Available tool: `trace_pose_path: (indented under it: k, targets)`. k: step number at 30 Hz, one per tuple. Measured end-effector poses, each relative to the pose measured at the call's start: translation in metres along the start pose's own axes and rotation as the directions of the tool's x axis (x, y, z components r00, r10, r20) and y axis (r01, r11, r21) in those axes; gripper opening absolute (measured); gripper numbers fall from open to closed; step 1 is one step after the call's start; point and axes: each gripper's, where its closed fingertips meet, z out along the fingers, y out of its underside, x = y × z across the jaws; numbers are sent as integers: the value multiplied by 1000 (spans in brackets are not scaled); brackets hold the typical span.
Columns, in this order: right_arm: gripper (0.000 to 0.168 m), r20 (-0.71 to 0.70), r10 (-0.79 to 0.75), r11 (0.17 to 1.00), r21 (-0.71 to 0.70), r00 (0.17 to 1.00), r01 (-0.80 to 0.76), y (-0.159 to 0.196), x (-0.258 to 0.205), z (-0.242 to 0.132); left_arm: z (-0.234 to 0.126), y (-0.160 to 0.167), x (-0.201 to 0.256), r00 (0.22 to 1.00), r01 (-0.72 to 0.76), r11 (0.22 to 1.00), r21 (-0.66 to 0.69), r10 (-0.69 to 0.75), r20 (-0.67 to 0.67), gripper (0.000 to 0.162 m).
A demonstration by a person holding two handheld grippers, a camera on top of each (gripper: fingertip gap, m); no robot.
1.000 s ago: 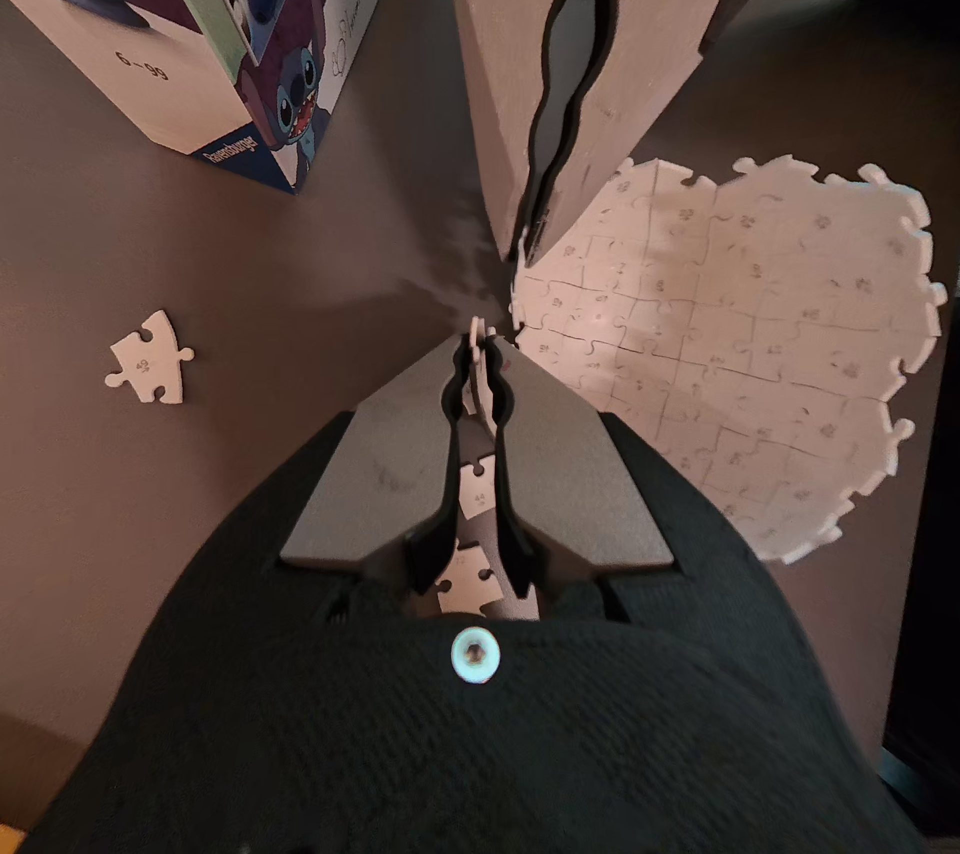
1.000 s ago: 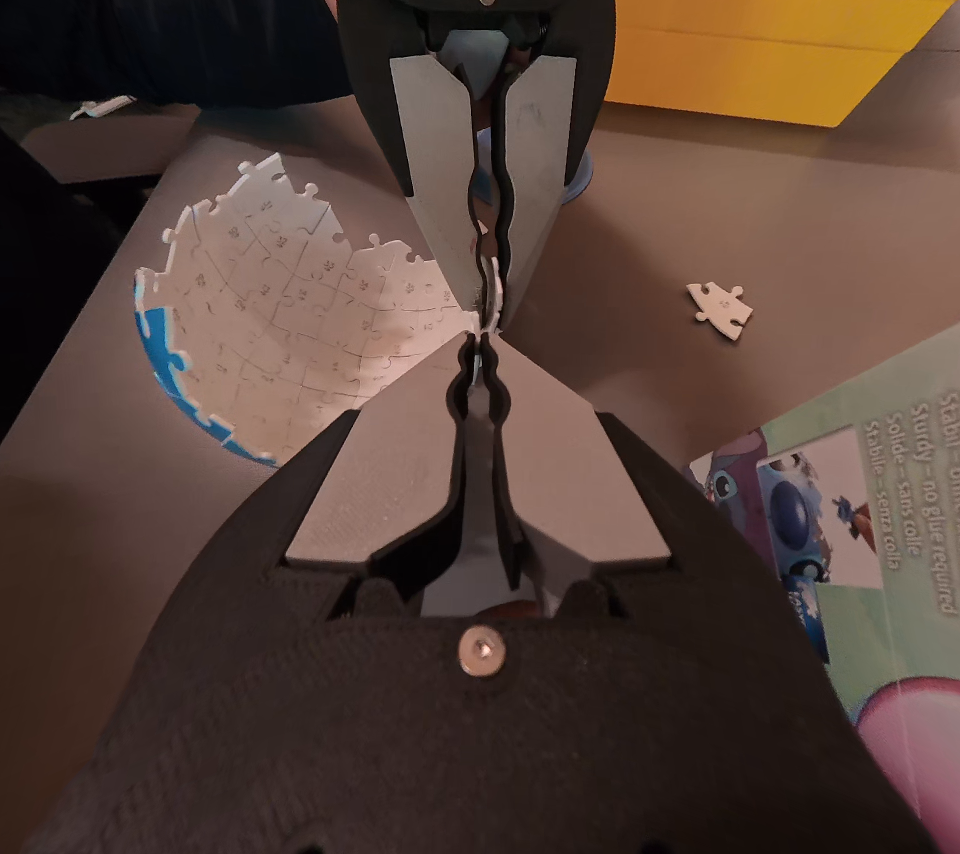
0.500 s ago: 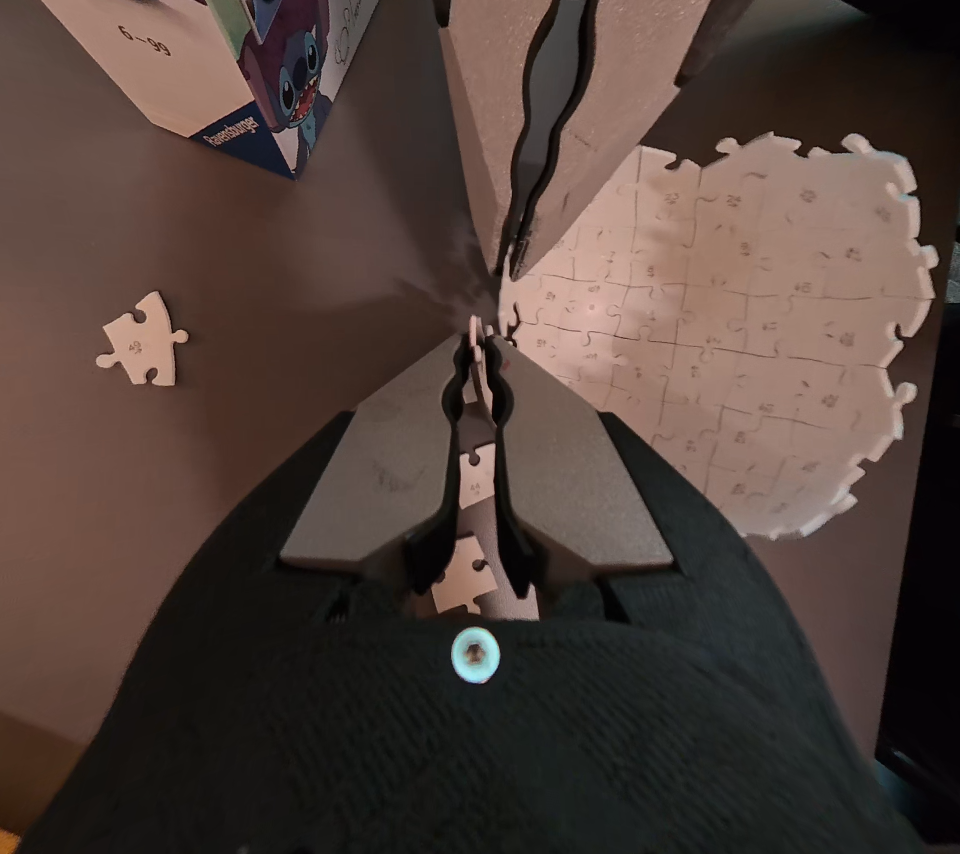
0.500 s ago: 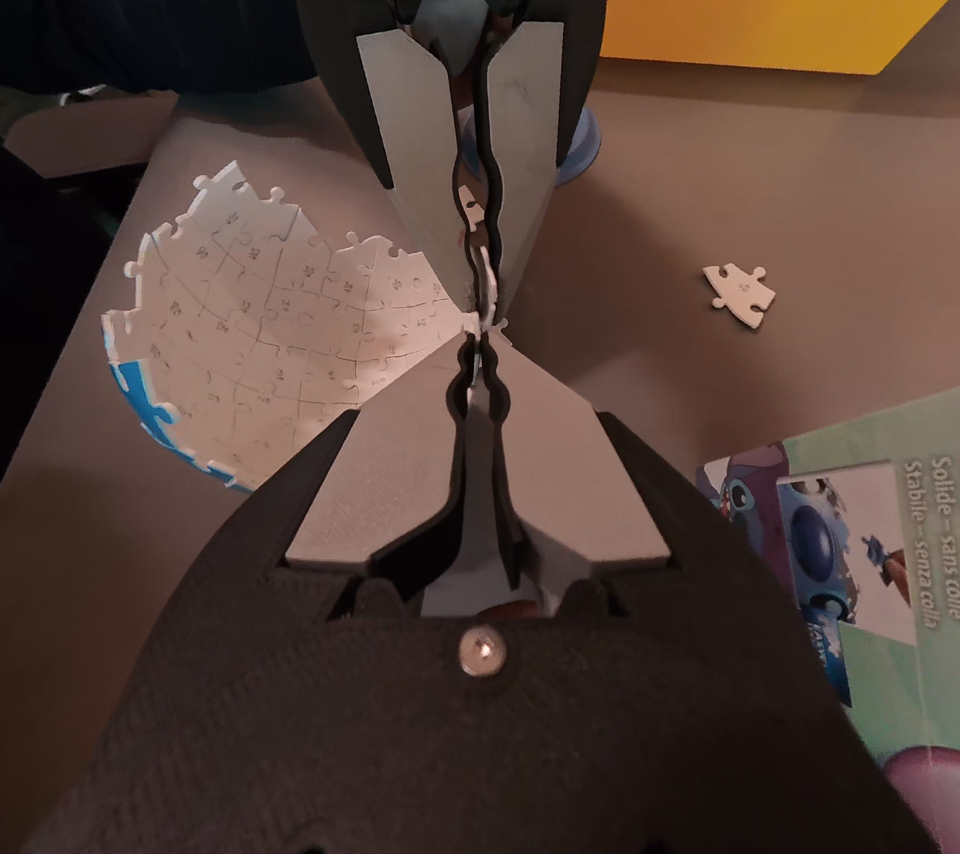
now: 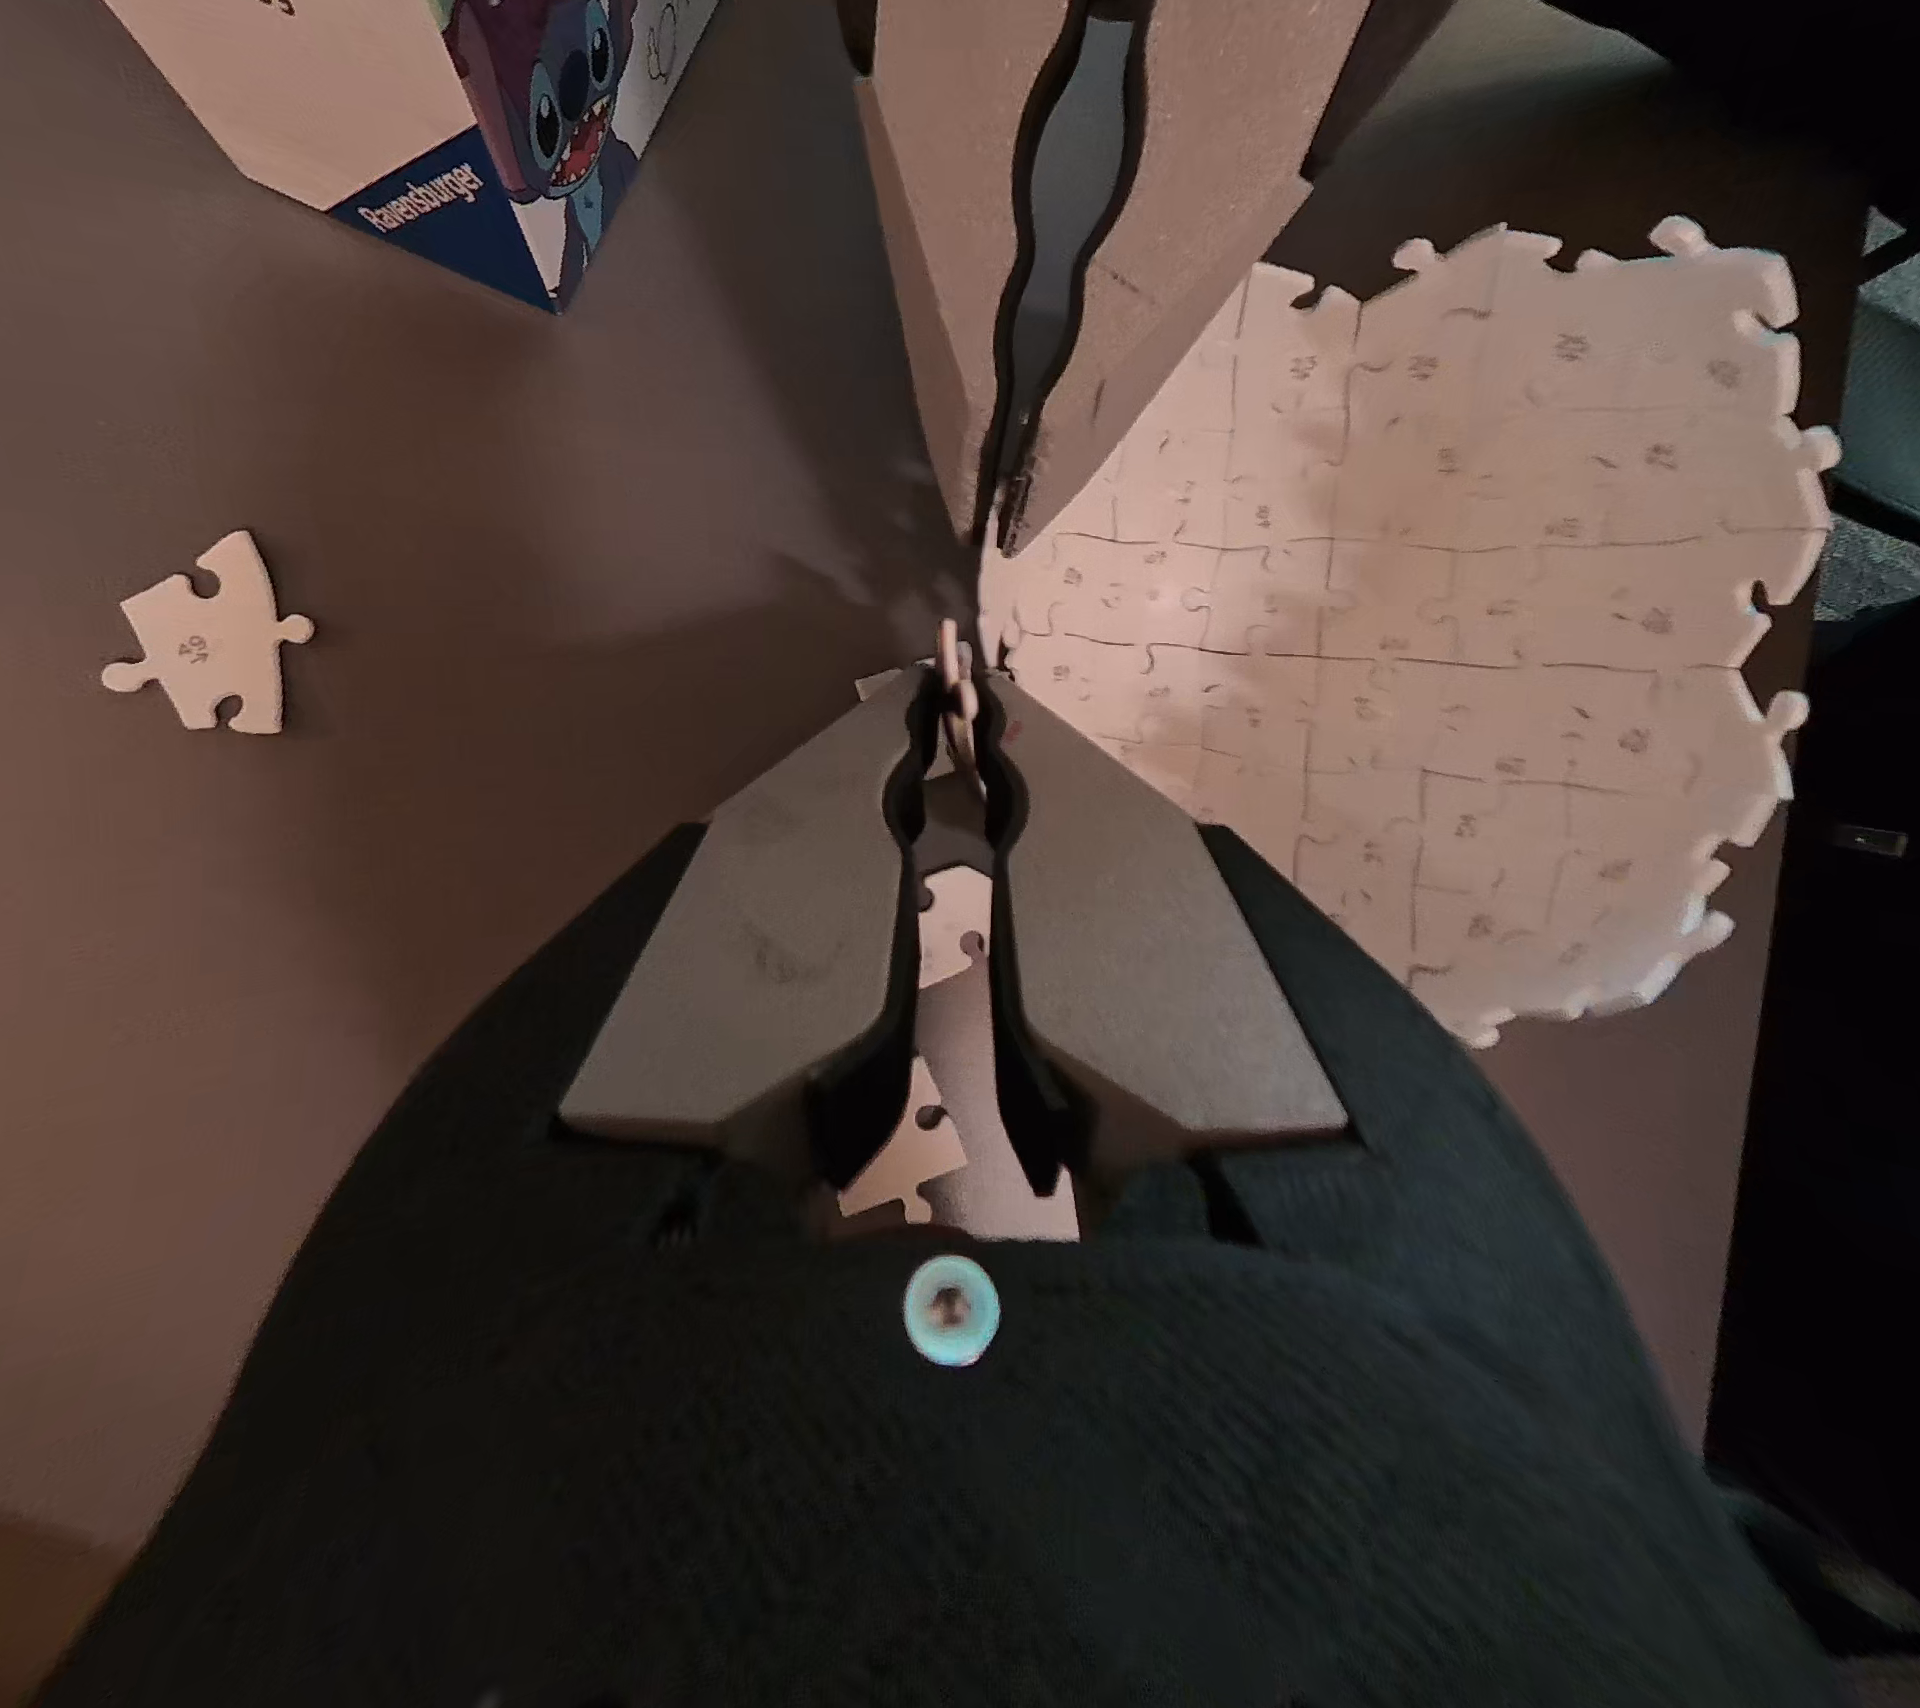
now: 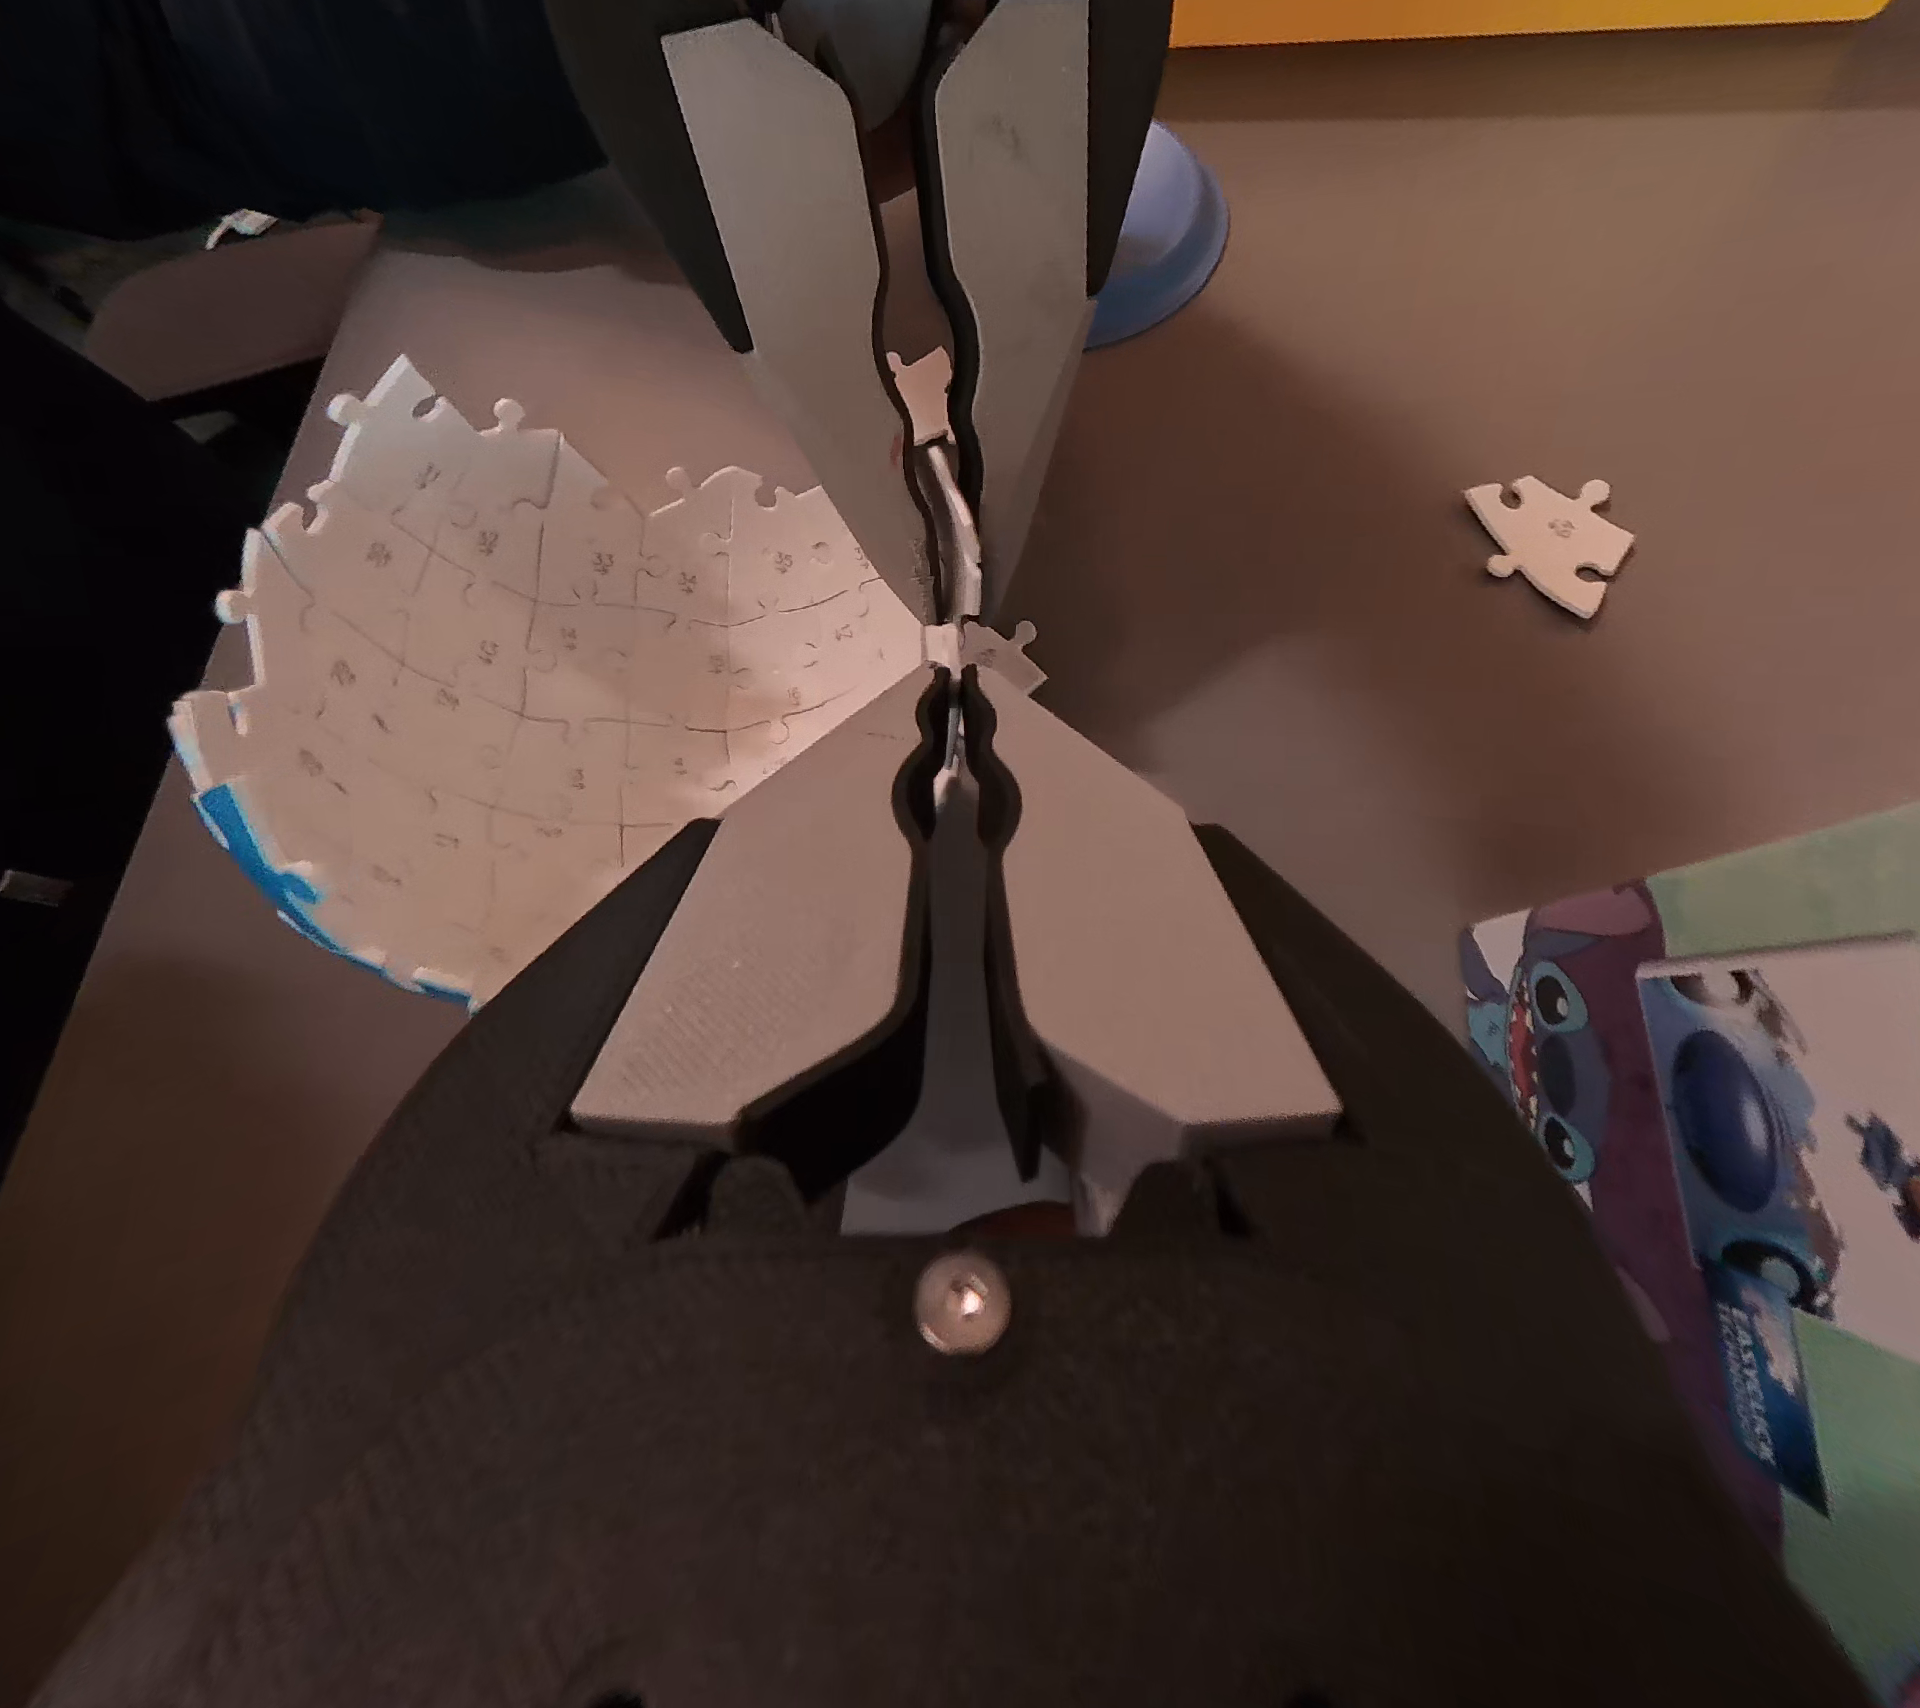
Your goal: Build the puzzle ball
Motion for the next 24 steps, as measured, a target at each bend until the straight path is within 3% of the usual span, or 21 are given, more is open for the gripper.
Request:
trace_pose_path:
  k: [24]
  targets:
    - [0,1,-60,996,-65,998,60,0,-3,5,-1,2,0,999,37,999,17,-37,-31,3]
